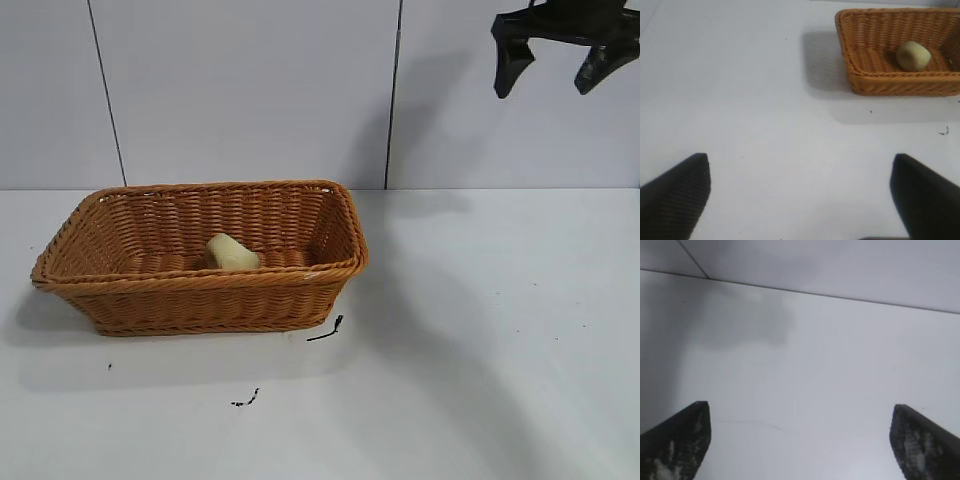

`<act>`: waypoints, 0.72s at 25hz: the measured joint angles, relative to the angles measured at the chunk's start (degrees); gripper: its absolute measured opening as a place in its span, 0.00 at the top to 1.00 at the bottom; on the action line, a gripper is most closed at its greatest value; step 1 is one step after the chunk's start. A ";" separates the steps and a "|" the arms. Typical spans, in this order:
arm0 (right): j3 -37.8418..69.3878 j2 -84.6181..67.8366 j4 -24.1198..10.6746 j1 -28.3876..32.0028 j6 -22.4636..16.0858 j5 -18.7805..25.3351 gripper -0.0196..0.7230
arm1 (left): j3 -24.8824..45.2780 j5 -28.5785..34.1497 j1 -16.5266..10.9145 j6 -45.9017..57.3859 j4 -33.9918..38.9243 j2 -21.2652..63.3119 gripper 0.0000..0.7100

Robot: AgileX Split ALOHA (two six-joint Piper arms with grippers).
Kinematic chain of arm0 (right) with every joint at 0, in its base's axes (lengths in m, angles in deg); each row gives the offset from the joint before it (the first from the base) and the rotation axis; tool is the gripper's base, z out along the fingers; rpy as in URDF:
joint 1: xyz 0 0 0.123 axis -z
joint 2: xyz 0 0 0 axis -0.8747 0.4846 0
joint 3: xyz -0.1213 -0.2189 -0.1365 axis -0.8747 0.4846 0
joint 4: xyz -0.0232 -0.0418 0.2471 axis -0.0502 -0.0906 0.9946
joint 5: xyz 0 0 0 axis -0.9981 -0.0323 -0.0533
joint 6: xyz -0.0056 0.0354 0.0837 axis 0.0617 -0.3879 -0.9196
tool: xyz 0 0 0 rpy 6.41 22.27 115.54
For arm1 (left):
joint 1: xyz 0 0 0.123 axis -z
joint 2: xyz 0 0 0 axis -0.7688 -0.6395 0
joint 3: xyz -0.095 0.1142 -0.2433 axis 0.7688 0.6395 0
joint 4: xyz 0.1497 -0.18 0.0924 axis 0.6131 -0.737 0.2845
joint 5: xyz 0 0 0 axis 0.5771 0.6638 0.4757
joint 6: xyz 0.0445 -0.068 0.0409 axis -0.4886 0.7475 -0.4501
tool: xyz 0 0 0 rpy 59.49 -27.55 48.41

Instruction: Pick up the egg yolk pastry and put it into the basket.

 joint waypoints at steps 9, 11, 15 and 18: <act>2.83 -2.49 0.11 0.30 2.78 9.14 0.07 | 0.00 0.00 0.00 0.00 0.00 0.00 0.02; 5.71 -5.22 0.34 0.30 2.78 9.14 0.07 | 0.00 0.00 0.00 0.00 0.00 0.00 0.02; 15.05 -14.25 0.43 0.30 2.78 9.18 0.07 | 0.00 0.00 0.00 0.00 0.00 0.00 0.02; 24.13 -23.42 0.61 0.30 2.83 9.18 0.07 | 0.00 0.00 0.00 0.00 0.00 0.00 0.02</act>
